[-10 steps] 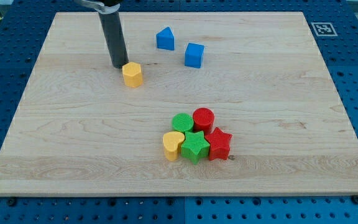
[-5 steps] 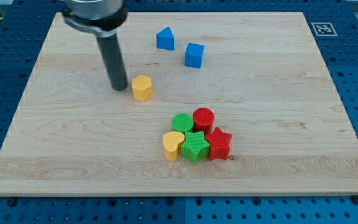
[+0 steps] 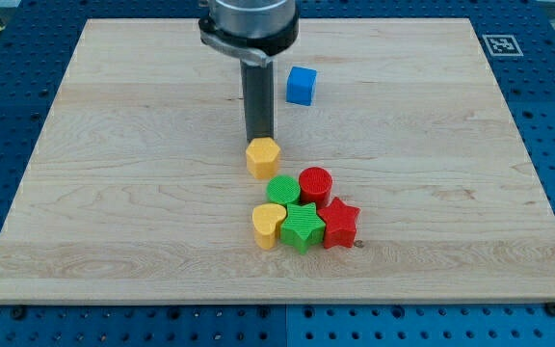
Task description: Move the yellow hexagon into the green circle
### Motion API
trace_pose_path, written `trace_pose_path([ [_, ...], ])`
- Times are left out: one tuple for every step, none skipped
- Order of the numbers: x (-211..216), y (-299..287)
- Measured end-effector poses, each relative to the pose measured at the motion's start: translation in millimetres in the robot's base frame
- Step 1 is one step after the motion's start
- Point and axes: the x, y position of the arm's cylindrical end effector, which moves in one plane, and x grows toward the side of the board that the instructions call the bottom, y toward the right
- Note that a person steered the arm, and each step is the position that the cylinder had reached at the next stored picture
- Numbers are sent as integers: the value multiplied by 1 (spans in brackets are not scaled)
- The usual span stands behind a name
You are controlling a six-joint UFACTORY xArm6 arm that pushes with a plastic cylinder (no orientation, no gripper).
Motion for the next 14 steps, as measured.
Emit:
trace_pose_path([
  [5, 0],
  [-11, 7],
  [-11, 23],
  [5, 28],
  [29, 27],
  [44, 15],
  [47, 9],
  [38, -7],
  [24, -34],
  [24, -72],
  [32, -87],
  [48, -69],
  [59, -53],
  [66, -43],
])
